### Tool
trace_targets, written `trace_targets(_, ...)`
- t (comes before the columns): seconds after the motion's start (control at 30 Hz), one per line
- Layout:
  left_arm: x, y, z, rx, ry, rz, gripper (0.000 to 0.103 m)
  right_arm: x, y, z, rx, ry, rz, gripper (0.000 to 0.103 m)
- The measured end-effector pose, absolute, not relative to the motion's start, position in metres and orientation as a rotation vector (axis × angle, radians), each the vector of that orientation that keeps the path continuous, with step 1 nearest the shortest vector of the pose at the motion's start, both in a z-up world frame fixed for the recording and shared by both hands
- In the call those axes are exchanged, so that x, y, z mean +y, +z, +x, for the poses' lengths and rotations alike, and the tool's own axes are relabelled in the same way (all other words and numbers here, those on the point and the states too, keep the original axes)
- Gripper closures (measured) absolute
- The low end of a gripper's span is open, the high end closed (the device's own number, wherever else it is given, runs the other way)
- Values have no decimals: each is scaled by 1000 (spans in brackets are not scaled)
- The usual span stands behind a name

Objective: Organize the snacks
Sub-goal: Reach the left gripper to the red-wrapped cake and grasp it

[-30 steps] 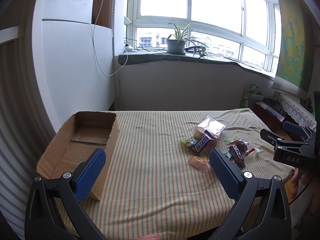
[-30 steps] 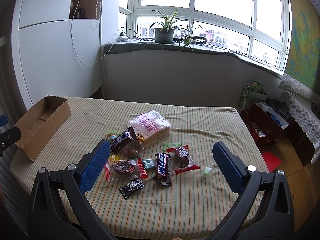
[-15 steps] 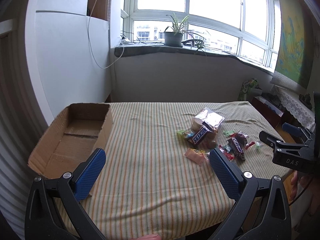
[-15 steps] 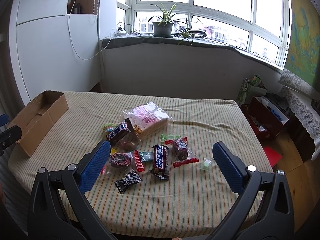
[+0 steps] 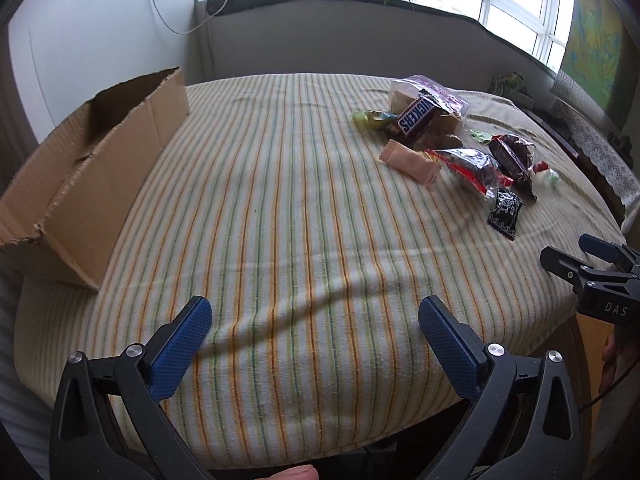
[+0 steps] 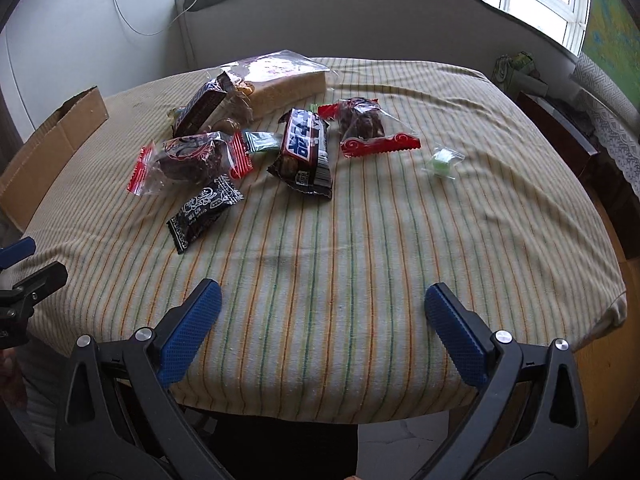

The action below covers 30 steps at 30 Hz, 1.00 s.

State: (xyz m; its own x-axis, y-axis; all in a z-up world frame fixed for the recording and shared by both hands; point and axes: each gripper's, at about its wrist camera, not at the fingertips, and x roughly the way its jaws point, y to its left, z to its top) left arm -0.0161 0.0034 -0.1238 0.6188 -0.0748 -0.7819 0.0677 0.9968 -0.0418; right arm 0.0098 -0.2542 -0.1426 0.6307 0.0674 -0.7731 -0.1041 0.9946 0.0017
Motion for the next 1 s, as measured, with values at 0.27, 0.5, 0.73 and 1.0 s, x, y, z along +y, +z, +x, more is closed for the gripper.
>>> trace_targets(0.27,12,-131,-23,849,-109,-12,0,-251,-147,2,828,139,-46,0)
trace_targets(0.5,16,-137,-33,723,-150,-6,0,-253,-150,-10,716,144,-57,0)
trace_targets(0.73,3,-124,-5,793,-166,3,0,-268,-134,17,731,163,-15,0)
trace_targets(1.0,-31,-93,31,769,-346,-51,0,-266,-102,55,756,270,96,7)
